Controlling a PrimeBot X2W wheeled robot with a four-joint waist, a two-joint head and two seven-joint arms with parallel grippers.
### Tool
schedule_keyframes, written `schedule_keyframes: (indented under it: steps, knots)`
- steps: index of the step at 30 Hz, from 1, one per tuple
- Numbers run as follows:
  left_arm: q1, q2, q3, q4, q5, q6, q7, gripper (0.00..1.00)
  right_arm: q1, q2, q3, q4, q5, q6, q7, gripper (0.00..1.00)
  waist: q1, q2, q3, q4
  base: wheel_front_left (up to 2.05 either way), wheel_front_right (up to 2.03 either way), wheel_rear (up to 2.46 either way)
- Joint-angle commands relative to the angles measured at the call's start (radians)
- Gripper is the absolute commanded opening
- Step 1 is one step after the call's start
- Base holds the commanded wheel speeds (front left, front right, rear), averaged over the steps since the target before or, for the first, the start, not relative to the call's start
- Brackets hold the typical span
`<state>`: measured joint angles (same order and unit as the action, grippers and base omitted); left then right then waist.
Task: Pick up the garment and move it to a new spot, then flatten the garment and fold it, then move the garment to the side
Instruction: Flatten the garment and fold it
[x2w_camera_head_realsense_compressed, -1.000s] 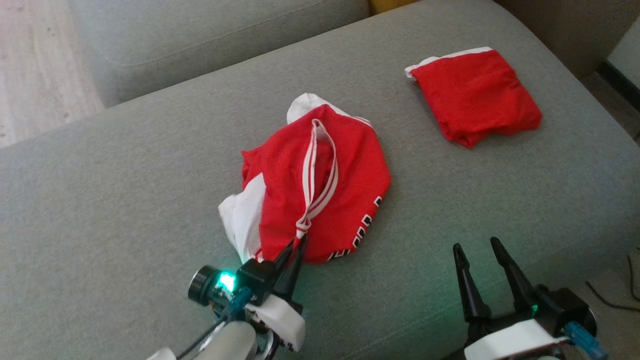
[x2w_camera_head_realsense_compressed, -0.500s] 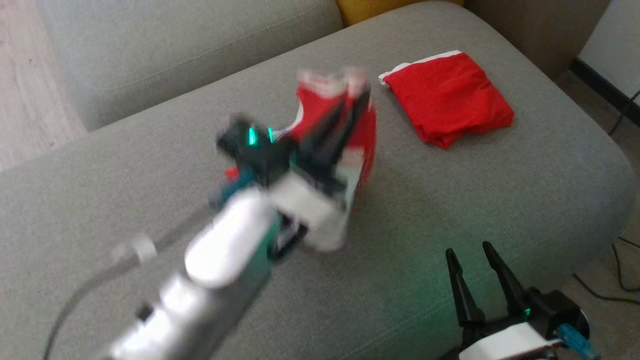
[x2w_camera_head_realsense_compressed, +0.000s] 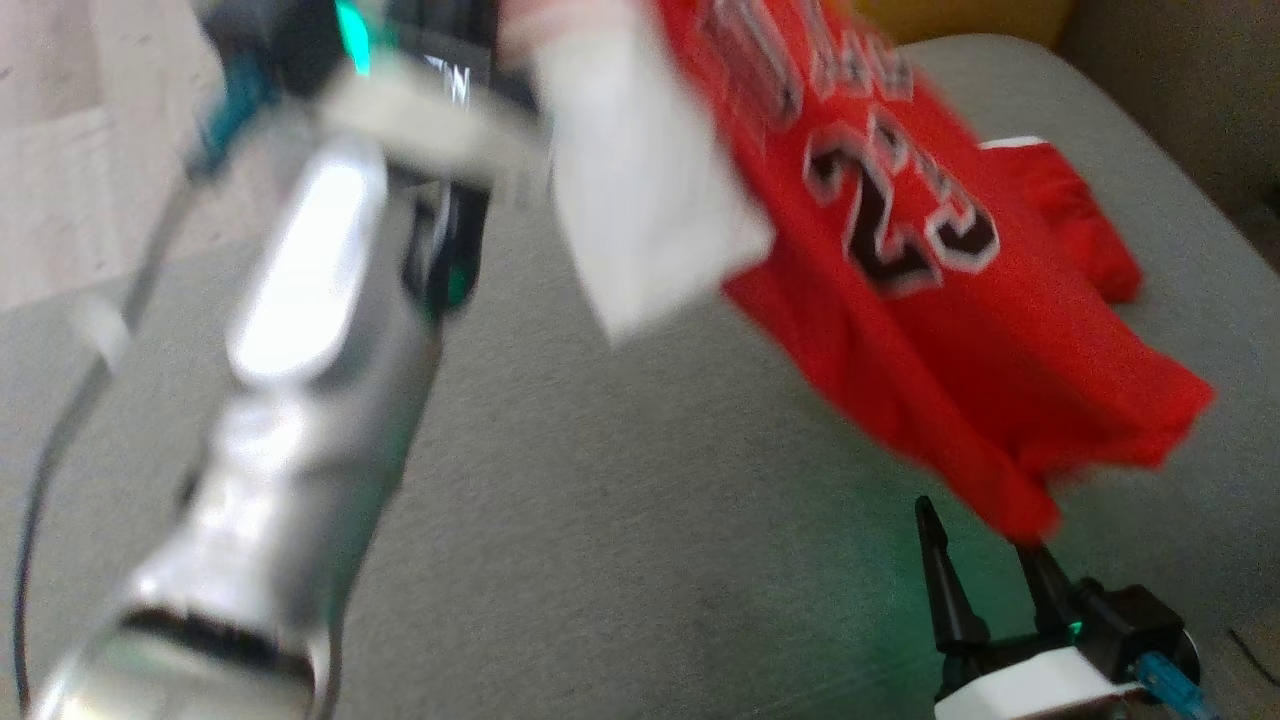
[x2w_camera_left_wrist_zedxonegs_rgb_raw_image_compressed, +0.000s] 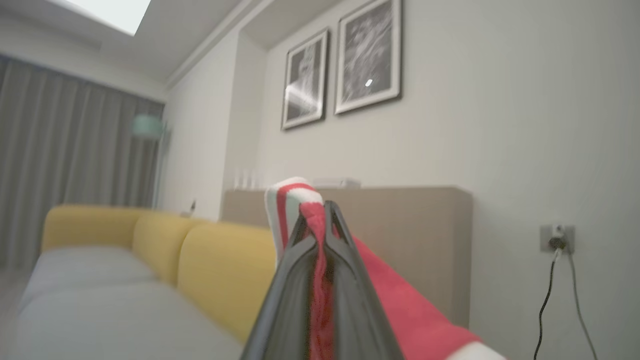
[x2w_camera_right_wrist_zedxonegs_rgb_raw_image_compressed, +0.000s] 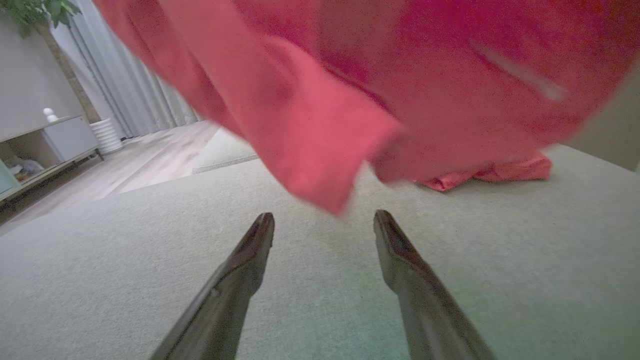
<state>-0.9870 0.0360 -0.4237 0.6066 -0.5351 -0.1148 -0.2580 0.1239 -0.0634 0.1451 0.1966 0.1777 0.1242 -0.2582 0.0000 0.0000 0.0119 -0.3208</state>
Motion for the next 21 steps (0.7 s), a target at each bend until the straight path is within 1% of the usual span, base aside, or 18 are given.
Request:
schedule_keyframes:
  steps: [1, 6, 7, 8, 10, 11, 14, 17, 21]
  knots:
    - [0.058, 0.050, 0.026, 0.005, -0.008, -0.003, -0.004, 0.00, -0.021, 0.005, 0.019, -0.036, 0.007, 0.007, -0.004, 1.00, 0.0000, 0.0000, 0.027, 0.071, 0.00, 0.00, 0.00]
    - [0.303, 0.099, 0.064, 0.076, -0.048, -0.009, -0.004, 0.00, -0.043, 0.010, 0.007, -0.036, 0.005, 0.007, -0.004, 1.00, 0.0000, 0.0000, 0.060, 0.143, 0.00, 0.00, 0.00]
    - [0.340, 0.105, 0.081, 0.083, -0.052, -0.010, -0.004, 0.23, -0.047, 0.010, 0.006, -0.035, 0.005, 0.007, -0.004, 1.00, 0.0000, 0.0000, 0.066, 0.155, 0.00, 0.00, 0.00]
    - [0.372, 0.113, 0.096, 0.086, -0.047, -0.008, -0.004, 0.99, -0.051, 0.010, 0.006, -0.033, 0.004, 0.007, -0.004, 1.00, 0.0000, 0.0000, 0.070, 0.165, 0.00, 0.00, 0.00]
    - [0.425, 0.123, 0.144, 0.061, -0.024, 0.007, -0.004, 1.00, -0.057, 0.011, 0.006, -0.030, 0.002, 0.007, -0.004, 1.00, 0.0000, 0.0000, 0.077, 0.178, 0.00, 0.00, 0.00]
    - [0.452, 0.128, 0.163, 0.035, 0.004, 0.018, -0.004, 1.00, -0.060, 0.011, 0.004, -0.030, 0.002, 0.007, -0.004, 1.00, 0.0000, 0.0000, 0.079, 0.184, 0.00, 0.00, 0.00]
    - [0.548, 0.114, 0.206, -0.042, 0.088, 0.045, -0.004, 1.00, -0.061, 0.011, -0.004, -0.032, 0.001, 0.007, -0.004, 1.00, 0.0000, 0.0000, 0.083, 0.199, 0.00, 0.00, 0.00]
    - [0.644, 0.081, 0.210, -0.087, 0.159, 0.048, -0.004, 1.00, -0.054, 0.011, -0.008, -0.033, -0.003, 0.007, -0.004, 1.00, 0.0000, 0.0000, 0.086, 0.211, 0.00, 0.00, 0.00]
    - [0.721, 0.049, 0.189, -0.089, 0.229, 0.048, -0.004, 1.00, -0.055, 0.011, -0.004, -0.030, -0.002, 0.007, -0.004, 1.00, 0.0000, 0.0000, 0.095, 0.214, 0.00, 0.00, 0.00]
